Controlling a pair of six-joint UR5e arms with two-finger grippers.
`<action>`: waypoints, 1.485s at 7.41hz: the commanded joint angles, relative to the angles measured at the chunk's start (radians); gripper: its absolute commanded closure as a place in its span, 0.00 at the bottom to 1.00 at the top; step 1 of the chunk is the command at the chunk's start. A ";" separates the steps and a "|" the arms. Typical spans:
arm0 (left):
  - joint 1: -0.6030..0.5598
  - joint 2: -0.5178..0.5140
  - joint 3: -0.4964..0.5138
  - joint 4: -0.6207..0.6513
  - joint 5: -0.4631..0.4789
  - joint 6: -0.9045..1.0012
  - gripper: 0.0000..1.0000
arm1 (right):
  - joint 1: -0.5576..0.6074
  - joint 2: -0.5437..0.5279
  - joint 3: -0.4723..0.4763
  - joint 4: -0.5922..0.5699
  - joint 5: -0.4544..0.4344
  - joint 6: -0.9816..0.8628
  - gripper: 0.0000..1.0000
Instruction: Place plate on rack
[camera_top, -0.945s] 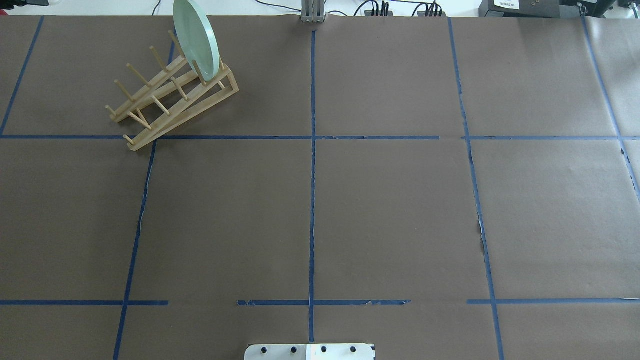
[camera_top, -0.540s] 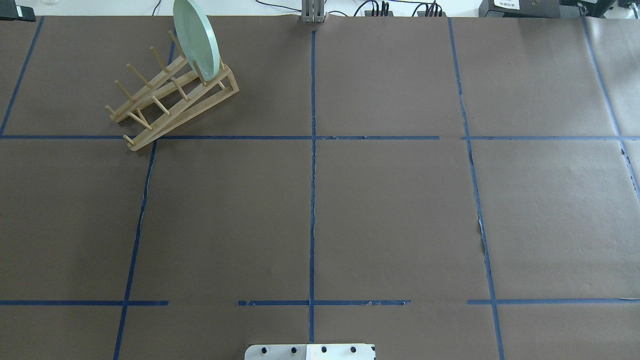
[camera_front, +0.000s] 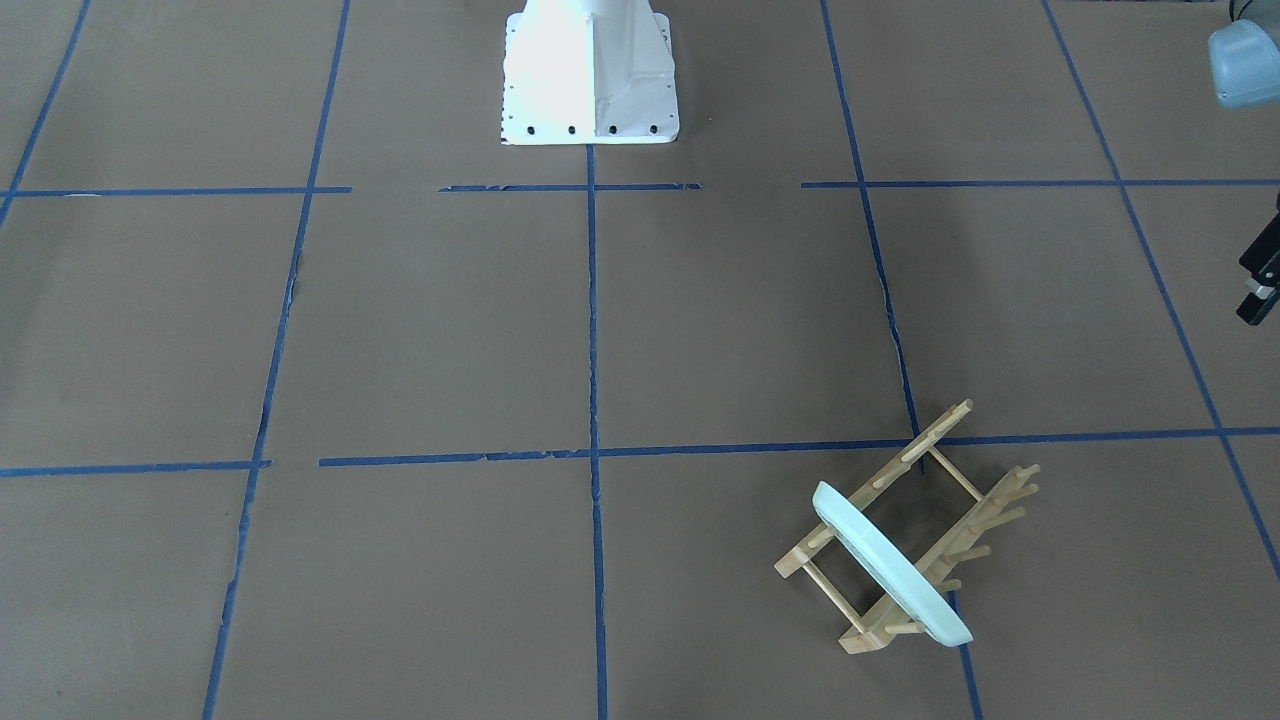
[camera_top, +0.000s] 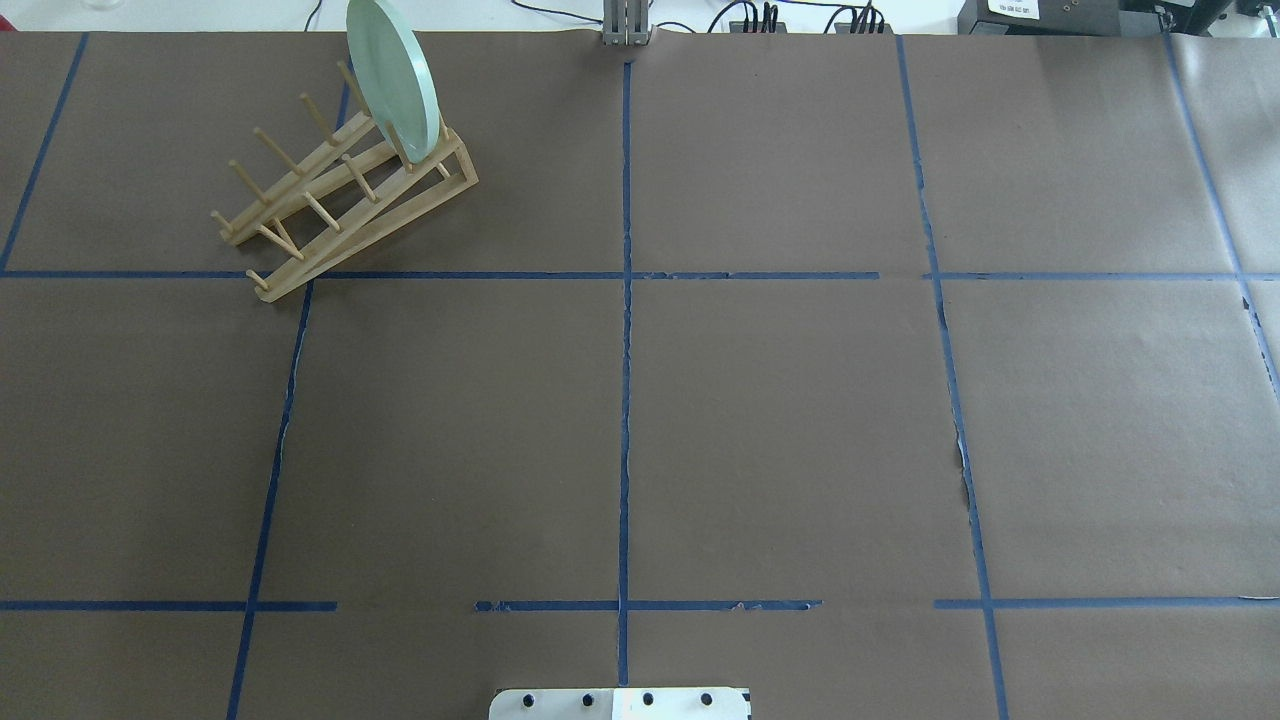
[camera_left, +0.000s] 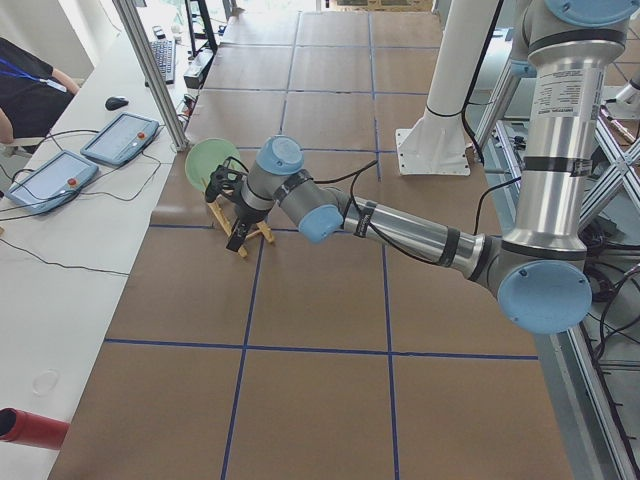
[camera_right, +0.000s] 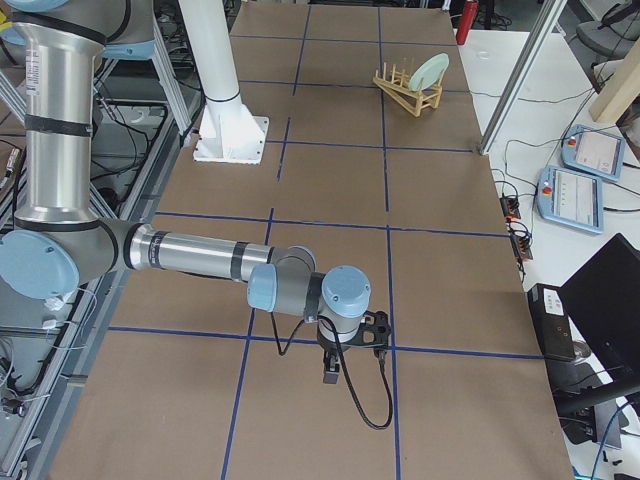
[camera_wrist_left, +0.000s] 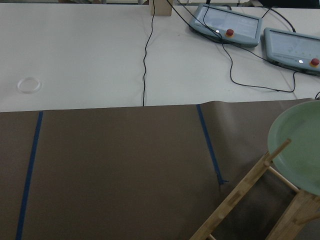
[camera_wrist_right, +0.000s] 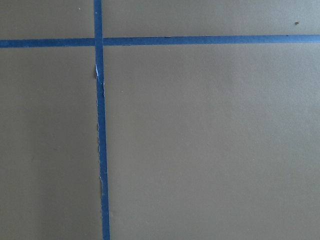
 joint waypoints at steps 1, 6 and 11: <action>-0.038 0.008 0.040 0.151 -0.008 0.259 0.00 | -0.001 0.000 0.000 0.000 0.000 0.000 0.00; -0.187 0.022 0.137 0.574 -0.084 0.553 0.00 | 0.001 0.000 0.000 0.000 0.000 0.000 0.00; -0.184 0.045 0.261 0.492 -0.183 0.552 0.00 | -0.001 0.000 0.000 0.000 0.000 0.000 0.00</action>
